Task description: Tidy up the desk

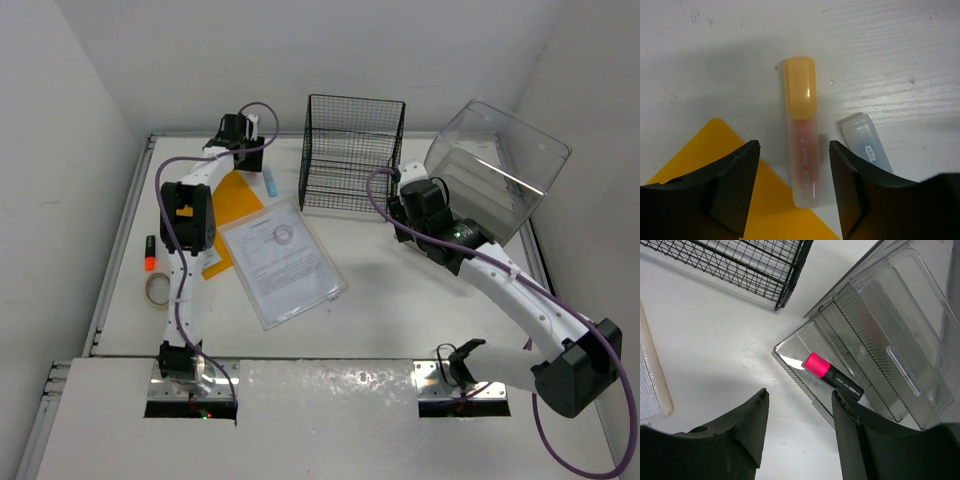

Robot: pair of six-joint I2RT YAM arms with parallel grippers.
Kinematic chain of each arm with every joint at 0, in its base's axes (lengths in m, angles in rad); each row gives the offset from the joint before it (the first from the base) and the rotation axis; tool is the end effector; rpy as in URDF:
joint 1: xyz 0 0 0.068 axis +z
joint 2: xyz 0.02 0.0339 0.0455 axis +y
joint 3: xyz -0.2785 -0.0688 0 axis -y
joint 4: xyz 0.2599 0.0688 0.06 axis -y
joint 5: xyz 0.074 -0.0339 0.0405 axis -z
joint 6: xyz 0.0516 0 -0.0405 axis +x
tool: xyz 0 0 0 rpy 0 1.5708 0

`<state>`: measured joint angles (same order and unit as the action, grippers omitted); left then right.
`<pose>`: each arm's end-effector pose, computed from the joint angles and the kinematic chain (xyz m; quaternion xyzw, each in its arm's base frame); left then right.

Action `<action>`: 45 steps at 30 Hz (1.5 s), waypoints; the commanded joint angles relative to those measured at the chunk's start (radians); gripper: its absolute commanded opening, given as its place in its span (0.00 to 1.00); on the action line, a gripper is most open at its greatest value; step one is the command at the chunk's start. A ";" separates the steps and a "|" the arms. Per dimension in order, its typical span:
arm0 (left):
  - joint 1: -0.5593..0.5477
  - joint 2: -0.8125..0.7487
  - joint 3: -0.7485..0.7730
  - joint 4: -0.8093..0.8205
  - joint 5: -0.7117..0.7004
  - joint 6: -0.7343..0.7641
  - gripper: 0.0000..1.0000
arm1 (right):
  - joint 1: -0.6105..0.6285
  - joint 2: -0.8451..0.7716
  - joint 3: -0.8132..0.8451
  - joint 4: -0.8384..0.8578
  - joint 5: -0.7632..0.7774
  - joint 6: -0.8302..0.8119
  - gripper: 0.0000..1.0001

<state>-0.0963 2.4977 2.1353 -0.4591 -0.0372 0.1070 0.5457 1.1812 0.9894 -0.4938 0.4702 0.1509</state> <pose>0.5900 -0.0551 0.1527 0.0876 0.9264 0.0193 0.3658 0.2461 0.1221 0.3045 -0.0745 0.8813 -0.0557 0.4633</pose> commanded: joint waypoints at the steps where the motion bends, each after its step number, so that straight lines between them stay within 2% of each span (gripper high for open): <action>1: 0.009 0.039 0.043 0.028 -0.004 -0.012 0.56 | 0.007 -0.009 0.008 0.044 0.004 0.010 0.52; 5: 0.009 0.076 0.055 0.001 0.011 -0.010 0.56 | 0.005 -0.006 0.005 0.050 0.007 0.006 0.53; 8: 0.010 0.102 0.083 -0.024 0.032 -0.018 0.48 | 0.005 -0.005 0.006 0.052 0.007 0.004 0.53; 9: 0.010 0.107 0.089 -0.038 0.033 -0.021 0.37 | 0.005 -0.006 0.006 0.052 0.008 0.004 0.53; 10: 0.010 0.109 0.090 -0.041 0.033 -0.026 0.31 | 0.005 -0.008 0.008 0.052 0.007 0.004 0.53; 12: 0.010 0.102 0.087 -0.049 0.057 -0.029 0.07 | 0.005 -0.009 0.006 0.055 0.001 0.006 0.53; 13: 0.012 0.090 0.084 -0.052 0.060 -0.035 0.00 | 0.005 -0.012 0.005 0.057 -0.008 0.006 0.53; 18: 0.035 -0.005 0.051 -0.059 0.102 -0.053 0.00 | 0.005 -0.028 -0.006 0.055 -0.042 0.021 0.53; 23: 0.067 -0.141 0.009 -0.067 0.172 -0.058 0.00 | 0.005 -0.058 -0.023 0.081 -0.168 0.050 0.53; 32: 0.086 -0.544 -0.130 -0.128 0.293 0.017 0.00 | 0.005 -0.170 -0.087 0.202 -0.393 0.141 0.57; 35: 0.086 -0.672 -0.196 -0.179 0.402 0.069 0.00 | 0.005 -0.180 -0.086 0.247 -0.455 0.174 0.66; 37: 0.070 -0.765 -0.248 -0.220 0.521 0.118 0.00 | 0.005 -0.178 -0.078 0.326 -0.539 0.205 0.78; 38: 0.070 -0.792 -0.265 -0.237 0.522 0.134 0.00 | 0.005 -0.178 -0.075 0.327 -0.539 0.219 0.78; 39: 0.044 -0.819 -0.281 -0.272 0.543 0.152 0.00 | 0.005 -0.173 -0.063 0.375 -0.574 0.254 0.82; 42: -0.031 -0.921 -0.340 -0.329 0.562 0.224 0.00 | 0.005 -0.146 -0.032 0.506 -0.620 0.343 0.89; 45: -0.114 -1.016 -0.409 -0.342 0.577 0.247 0.00 | 0.005 -0.077 0.023 0.622 -0.651 0.433 0.89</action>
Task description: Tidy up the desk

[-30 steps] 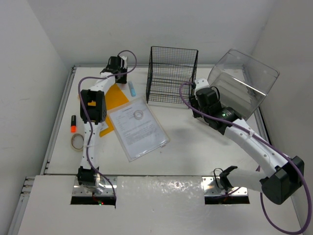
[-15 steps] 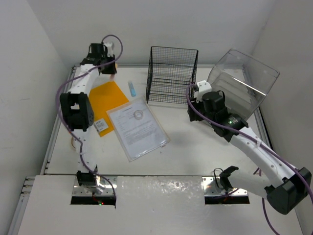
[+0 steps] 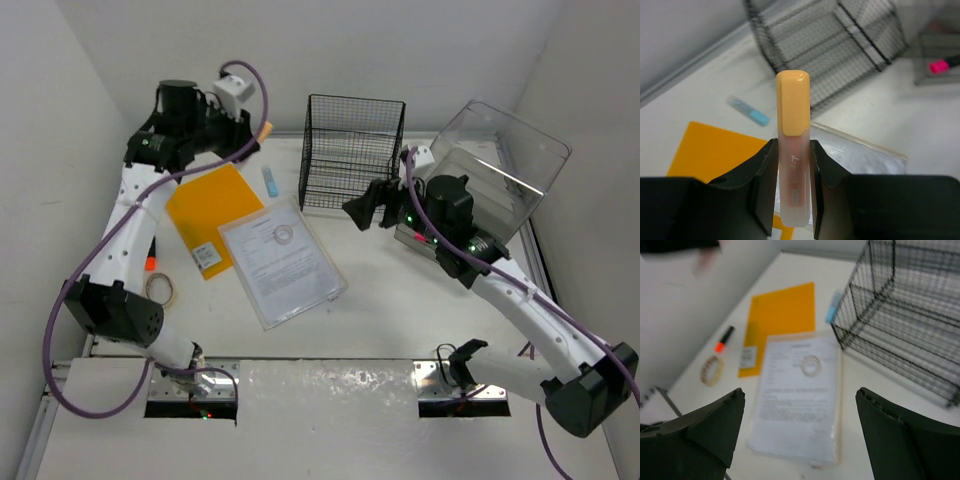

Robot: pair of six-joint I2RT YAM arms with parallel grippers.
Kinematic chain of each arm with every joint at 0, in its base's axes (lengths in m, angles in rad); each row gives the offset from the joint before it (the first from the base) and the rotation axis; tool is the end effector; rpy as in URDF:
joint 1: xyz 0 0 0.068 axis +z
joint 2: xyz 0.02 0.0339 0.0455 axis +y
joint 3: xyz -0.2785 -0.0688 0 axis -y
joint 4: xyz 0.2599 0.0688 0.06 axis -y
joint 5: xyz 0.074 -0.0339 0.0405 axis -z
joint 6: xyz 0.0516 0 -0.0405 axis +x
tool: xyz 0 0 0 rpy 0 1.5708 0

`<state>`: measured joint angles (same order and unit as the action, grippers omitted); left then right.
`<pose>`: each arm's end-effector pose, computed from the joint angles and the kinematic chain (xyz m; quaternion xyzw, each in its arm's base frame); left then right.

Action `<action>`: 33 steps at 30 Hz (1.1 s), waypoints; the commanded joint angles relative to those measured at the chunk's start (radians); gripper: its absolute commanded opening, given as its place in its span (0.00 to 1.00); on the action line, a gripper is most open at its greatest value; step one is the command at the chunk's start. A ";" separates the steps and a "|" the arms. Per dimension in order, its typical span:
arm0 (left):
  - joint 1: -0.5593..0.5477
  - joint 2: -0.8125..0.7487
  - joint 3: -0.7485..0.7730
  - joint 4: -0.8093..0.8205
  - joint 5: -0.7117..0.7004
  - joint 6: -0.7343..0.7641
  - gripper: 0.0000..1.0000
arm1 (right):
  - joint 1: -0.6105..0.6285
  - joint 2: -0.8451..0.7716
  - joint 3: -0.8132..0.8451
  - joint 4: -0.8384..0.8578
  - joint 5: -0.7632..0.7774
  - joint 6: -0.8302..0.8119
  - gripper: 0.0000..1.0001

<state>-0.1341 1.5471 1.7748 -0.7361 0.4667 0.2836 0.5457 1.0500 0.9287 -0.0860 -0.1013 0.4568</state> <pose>0.3516 -0.0709 0.4506 0.2885 0.7963 -0.1620 0.5063 0.2275 0.1442 0.3574 -0.0663 0.7733 0.3369 0.5330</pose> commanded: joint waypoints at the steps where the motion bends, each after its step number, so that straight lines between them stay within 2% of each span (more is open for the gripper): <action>1: -0.097 -0.087 -0.079 -0.063 0.070 0.072 0.00 | 0.005 0.077 0.100 0.229 -0.083 0.149 0.89; 4: -0.168 -0.156 -0.121 -0.051 0.052 0.059 0.00 | 0.005 0.157 0.128 0.288 -0.066 0.242 0.86; 5: -0.195 -0.163 -0.135 -0.045 0.040 0.054 0.00 | 0.005 0.189 0.119 0.357 -0.067 0.296 0.86; 9: -0.236 -0.176 -0.161 -0.037 0.023 0.042 0.00 | 0.008 0.263 0.125 0.491 -0.113 0.413 0.83; 17: -0.263 -0.179 -0.193 -0.016 0.009 0.032 0.00 | 0.039 0.392 0.182 0.557 -0.124 0.467 0.81; 26: -0.271 -0.177 -0.219 0.010 -0.005 0.034 0.00 | 0.060 0.436 0.188 0.597 -0.124 0.491 0.76; 33: -0.274 -0.176 -0.232 0.027 0.007 0.025 0.00 | 0.077 0.519 0.223 0.647 -0.130 0.556 0.67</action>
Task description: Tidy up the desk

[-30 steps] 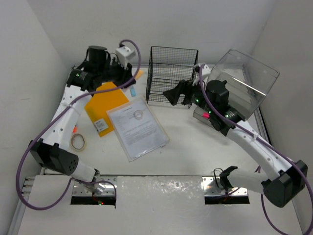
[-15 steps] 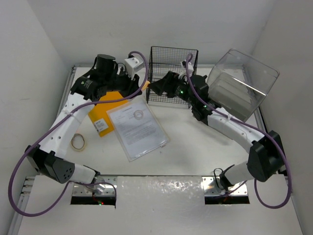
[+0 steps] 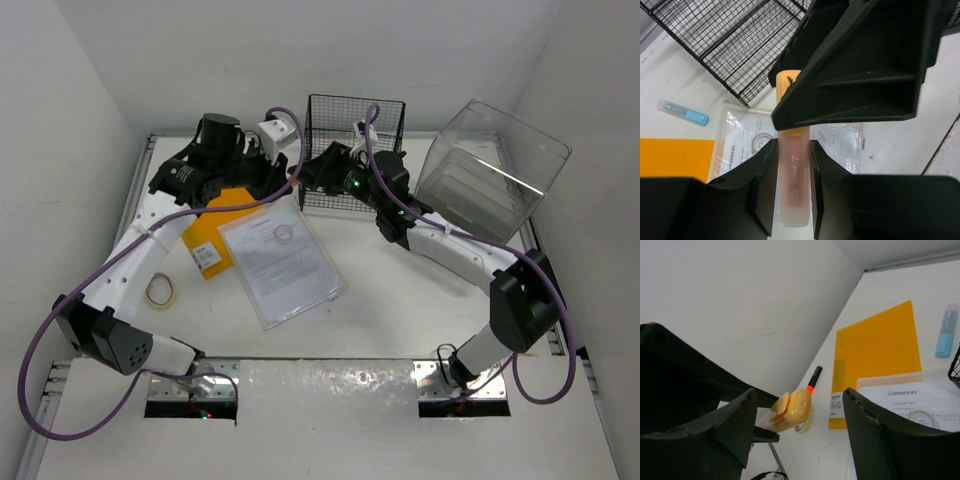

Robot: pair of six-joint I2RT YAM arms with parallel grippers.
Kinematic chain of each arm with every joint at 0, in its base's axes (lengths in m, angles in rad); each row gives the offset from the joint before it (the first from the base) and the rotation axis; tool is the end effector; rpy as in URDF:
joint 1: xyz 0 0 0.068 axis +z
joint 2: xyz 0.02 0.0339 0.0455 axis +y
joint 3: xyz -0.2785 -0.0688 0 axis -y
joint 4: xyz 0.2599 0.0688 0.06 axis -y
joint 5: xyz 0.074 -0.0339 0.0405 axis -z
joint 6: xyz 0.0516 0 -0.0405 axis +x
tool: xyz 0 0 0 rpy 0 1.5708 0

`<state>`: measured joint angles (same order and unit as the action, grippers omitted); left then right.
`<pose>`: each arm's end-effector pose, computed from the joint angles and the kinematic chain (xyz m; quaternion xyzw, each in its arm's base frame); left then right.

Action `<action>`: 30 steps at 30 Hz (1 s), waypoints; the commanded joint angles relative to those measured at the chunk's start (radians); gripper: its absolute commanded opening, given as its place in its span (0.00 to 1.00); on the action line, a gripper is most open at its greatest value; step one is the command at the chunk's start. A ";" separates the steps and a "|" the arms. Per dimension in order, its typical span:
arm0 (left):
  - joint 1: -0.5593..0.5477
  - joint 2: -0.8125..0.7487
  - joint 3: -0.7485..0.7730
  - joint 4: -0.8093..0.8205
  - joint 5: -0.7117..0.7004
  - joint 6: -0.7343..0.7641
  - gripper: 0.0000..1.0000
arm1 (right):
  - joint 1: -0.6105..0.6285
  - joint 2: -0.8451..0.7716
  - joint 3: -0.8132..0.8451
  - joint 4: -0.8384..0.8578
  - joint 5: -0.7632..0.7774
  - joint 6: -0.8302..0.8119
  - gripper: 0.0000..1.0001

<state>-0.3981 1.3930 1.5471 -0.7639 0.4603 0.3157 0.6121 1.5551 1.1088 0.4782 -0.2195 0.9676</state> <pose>0.2832 -0.1440 0.4179 0.4004 0.7721 -0.2207 0.4413 0.3211 0.2392 0.3379 0.0448 0.6946 0.5607 0.4485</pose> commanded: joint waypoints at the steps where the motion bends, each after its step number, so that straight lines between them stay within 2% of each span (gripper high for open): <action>1: -0.011 -0.023 -0.004 0.055 0.014 -0.006 0.00 | 0.011 0.023 0.045 0.089 -0.011 0.049 0.63; 4: -0.012 -0.025 -0.012 0.057 0.017 -0.003 0.00 | 0.012 0.036 0.046 0.095 -0.009 0.062 0.55; 6: -0.012 -0.023 -0.019 0.061 0.014 -0.001 0.00 | 0.011 0.037 0.042 0.103 -0.012 0.066 0.40; 7: -0.012 -0.023 -0.025 0.067 0.009 -0.001 0.00 | 0.011 0.040 0.037 0.109 -0.012 0.069 0.28; 10: -0.012 -0.020 -0.036 0.074 -0.008 0.002 0.00 | 0.011 0.042 0.033 0.102 -0.018 0.069 0.09; 11: -0.012 -0.017 -0.039 0.074 -0.012 0.003 0.00 | 0.011 0.040 0.028 0.099 -0.021 0.066 0.00; 12: -0.012 -0.015 -0.041 0.074 -0.018 0.006 0.00 | 0.011 0.037 0.026 0.094 -0.023 0.063 0.00; 13: -0.012 -0.012 -0.042 0.066 -0.025 0.011 0.24 | 0.012 0.033 0.022 0.083 -0.023 0.045 0.00; 14: -0.010 -0.011 -0.042 0.060 -0.026 0.019 0.43 | 0.011 0.019 0.016 0.071 -0.020 0.028 0.00; 15: -0.011 -0.008 -0.042 0.054 -0.028 0.029 0.57 | 0.012 0.010 0.013 0.051 -0.008 0.010 0.00; 16: -0.012 -0.006 -0.041 0.042 -0.034 0.031 0.94 | 0.012 -0.001 0.010 -0.001 0.005 -0.047 0.00; 17: -0.012 -0.008 -0.038 0.035 -0.034 0.036 0.99 | 0.012 -0.027 0.008 -0.035 0.020 -0.082 0.00; 24: -0.008 -0.075 -0.035 -0.014 -0.077 0.065 1.00 | 0.009 -0.234 0.003 -0.421 0.326 -0.487 0.00; 25: -0.007 -0.089 -0.048 -0.015 -0.087 0.068 0.99 | 0.009 -0.257 0.011 -0.519 0.427 -0.585 0.00; 27: -0.002 -0.124 -0.068 -0.009 -0.094 0.074 1.00 | 0.009 -0.289 0.028 -0.622 0.538 -0.679 0.00; 28: -0.001 -0.143 -0.090 0.001 -0.101 0.075 1.00 | 0.009 -0.305 0.048 -0.729 0.669 -0.758 0.00; 30: 0.001 -0.152 -0.114 0.014 -0.106 0.072 1.00 | 0.009 -0.306 0.059 -0.856 0.811 -0.847 0.00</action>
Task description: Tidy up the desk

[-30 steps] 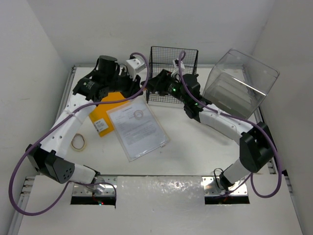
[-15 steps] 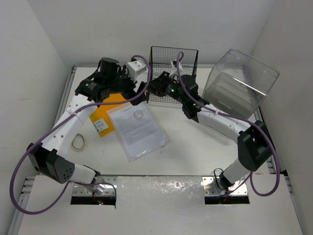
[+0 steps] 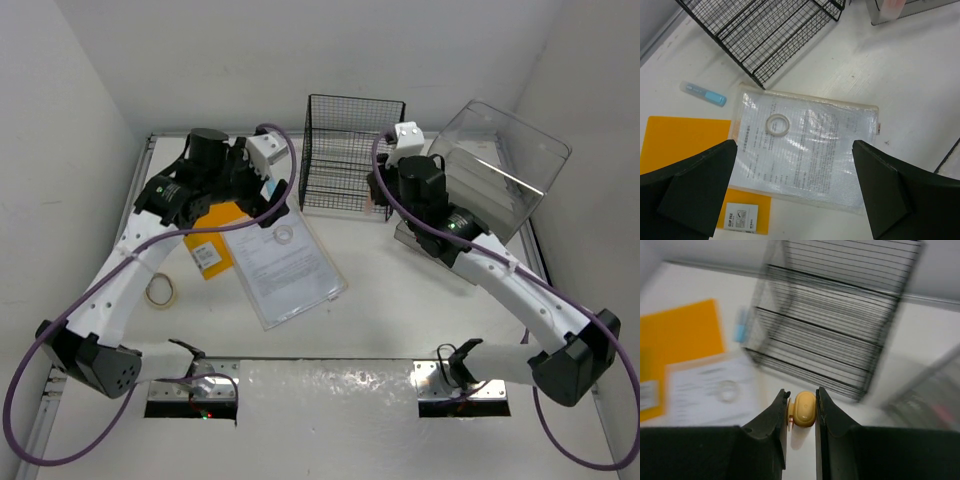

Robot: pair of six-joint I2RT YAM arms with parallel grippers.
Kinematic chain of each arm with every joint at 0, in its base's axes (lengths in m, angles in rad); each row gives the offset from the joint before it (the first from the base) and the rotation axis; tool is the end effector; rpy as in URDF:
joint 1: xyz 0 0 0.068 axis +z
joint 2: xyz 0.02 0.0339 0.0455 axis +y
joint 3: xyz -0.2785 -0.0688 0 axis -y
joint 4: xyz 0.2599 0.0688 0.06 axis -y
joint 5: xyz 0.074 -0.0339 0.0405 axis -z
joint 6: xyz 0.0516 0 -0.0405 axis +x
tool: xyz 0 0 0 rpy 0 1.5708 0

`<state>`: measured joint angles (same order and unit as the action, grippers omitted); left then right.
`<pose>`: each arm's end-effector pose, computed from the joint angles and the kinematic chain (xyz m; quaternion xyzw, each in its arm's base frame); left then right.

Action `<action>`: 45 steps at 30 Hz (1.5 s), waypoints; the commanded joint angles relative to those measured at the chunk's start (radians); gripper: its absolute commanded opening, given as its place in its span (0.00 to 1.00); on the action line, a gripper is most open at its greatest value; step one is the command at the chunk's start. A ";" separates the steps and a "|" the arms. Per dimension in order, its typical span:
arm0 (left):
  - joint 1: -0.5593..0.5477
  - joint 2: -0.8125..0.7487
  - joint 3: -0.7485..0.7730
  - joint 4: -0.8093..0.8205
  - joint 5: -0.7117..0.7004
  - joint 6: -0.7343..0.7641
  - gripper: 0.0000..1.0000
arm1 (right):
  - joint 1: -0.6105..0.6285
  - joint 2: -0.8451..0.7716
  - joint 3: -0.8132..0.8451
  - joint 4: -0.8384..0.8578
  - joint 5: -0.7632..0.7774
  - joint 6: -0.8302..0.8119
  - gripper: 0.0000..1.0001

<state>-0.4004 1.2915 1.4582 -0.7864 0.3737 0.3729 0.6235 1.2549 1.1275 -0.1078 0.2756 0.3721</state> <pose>0.2587 -0.1300 0.4126 0.4082 0.7770 -0.1713 0.4475 0.2673 0.1749 0.3759 -0.0131 0.7823 0.1981 0.5904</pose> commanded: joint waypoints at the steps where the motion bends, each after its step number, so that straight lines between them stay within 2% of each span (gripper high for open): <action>1: 0.005 -0.054 -0.032 0.041 -0.019 0.015 1.00 | -0.002 -0.003 0.034 -0.303 0.385 -0.274 0.00; 2: 0.006 -0.054 -0.035 0.044 -0.022 0.012 0.99 | -0.001 0.000 0.026 -0.325 0.505 -0.297 0.00; 5: 0.009 -0.049 -0.051 0.064 -0.032 0.008 1.00 | -0.001 0.031 -0.015 -0.369 0.667 -0.386 0.00; 8: 0.014 -0.037 -0.061 0.081 -0.044 0.004 1.00 | -0.007 0.106 -0.051 -0.369 0.775 -0.508 0.00; 11: 0.023 -0.023 -0.067 0.079 -0.047 0.004 1.00 | -0.024 0.202 -0.041 -0.385 0.856 -0.554 0.00; 20: 0.116 -0.027 -0.104 0.072 -0.015 0.026 1.00 | -0.111 0.376 -0.080 -0.326 0.821 -0.579 0.00; 23: 0.158 -0.024 -0.125 0.082 0.007 0.038 1.00 | -0.117 0.412 -0.086 -0.325 0.810 -0.570 0.06; 30: 0.169 0.017 -0.151 0.142 -0.027 0.018 1.00 | -0.119 0.468 -0.038 -0.363 0.810 -0.533 0.30; 32: 0.169 0.028 -0.148 0.174 -0.051 -0.009 1.00 | -0.117 0.465 -0.035 -0.369 0.806 -0.529 0.40; 38: 0.170 0.098 -0.119 0.326 -0.165 -0.133 1.00 | -0.119 0.433 -0.031 -0.385 0.784 -0.509 0.56; 45: 0.182 0.358 -0.001 0.415 -0.269 -0.261 1.00 | -0.119 0.339 -0.034 -0.397 0.709 -0.486 0.62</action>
<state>-0.2333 1.5688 1.3979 -0.4706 0.1791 0.1982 0.5045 1.6772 1.0580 -0.5034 1.0176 -0.1425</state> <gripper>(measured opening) 0.996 0.611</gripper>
